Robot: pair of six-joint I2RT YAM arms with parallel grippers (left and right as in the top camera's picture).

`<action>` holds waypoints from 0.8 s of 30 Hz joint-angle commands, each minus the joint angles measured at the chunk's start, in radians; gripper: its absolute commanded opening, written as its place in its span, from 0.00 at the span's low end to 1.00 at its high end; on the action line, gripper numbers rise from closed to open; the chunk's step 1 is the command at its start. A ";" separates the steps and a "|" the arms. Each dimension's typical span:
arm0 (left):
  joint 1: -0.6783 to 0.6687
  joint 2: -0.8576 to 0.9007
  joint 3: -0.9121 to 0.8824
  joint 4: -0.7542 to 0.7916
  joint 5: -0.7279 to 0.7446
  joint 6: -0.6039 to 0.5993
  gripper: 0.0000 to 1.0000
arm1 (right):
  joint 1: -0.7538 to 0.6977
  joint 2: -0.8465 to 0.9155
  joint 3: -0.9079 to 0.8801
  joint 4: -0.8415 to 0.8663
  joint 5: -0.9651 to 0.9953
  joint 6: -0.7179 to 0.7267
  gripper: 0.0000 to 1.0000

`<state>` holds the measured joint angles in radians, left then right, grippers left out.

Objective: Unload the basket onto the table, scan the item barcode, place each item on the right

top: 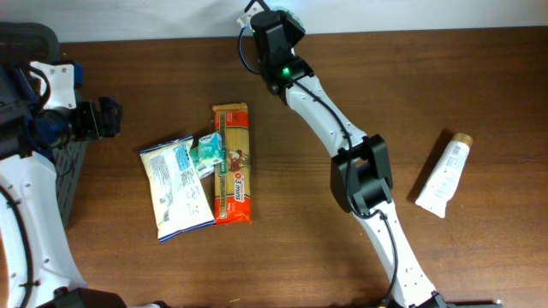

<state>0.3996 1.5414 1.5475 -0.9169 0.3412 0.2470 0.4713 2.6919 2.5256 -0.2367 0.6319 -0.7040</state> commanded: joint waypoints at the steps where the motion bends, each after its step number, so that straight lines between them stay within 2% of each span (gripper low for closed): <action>1: 0.001 -0.005 0.005 0.003 0.011 0.009 0.99 | -0.022 -0.241 -0.001 -0.155 -0.117 0.184 0.04; 5: 0.001 -0.005 0.005 0.003 0.010 0.009 0.99 | -0.065 -0.530 -0.001 -0.648 -0.359 0.453 0.04; 7: 0.001 -0.005 0.005 0.003 0.010 0.009 0.99 | -0.086 -0.642 -0.001 -0.899 -0.496 0.704 0.04; 8: 0.001 -0.005 0.005 0.003 0.010 0.009 0.99 | -0.122 -0.706 -0.001 -1.084 -0.596 0.876 0.04; 12: 0.001 -0.005 0.005 0.003 0.010 0.009 0.99 | -0.318 -0.698 -0.002 -1.447 -0.629 0.931 0.04; 13: 0.001 -0.005 0.005 0.003 0.010 0.009 0.99 | -0.372 -0.677 -0.024 -1.462 -0.636 0.931 0.04; 16: 0.001 -0.005 0.005 0.003 0.010 0.009 0.99 | -0.514 -0.667 -0.264 -1.408 -0.645 0.975 0.04; 18: 0.001 -0.005 0.005 0.003 0.010 0.009 0.99 | -0.583 -0.666 -0.533 -1.292 -0.642 0.974 0.04; 21: 0.001 -0.005 0.005 0.003 0.010 0.009 0.99 | -0.638 -0.657 -0.750 -1.151 -0.589 0.975 0.04; 23: 0.001 -0.005 0.005 0.003 0.010 0.009 0.99 | -0.676 -0.654 -0.828 -1.078 -0.588 0.975 0.04; 24: 0.001 -0.005 0.005 0.003 0.011 0.009 0.99 | -0.697 -0.654 -0.848 -1.061 -0.562 0.975 0.18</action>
<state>0.3996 1.5414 1.5475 -0.9161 0.3412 0.2466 -0.1902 2.0472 1.7134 -1.3228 0.0292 0.2626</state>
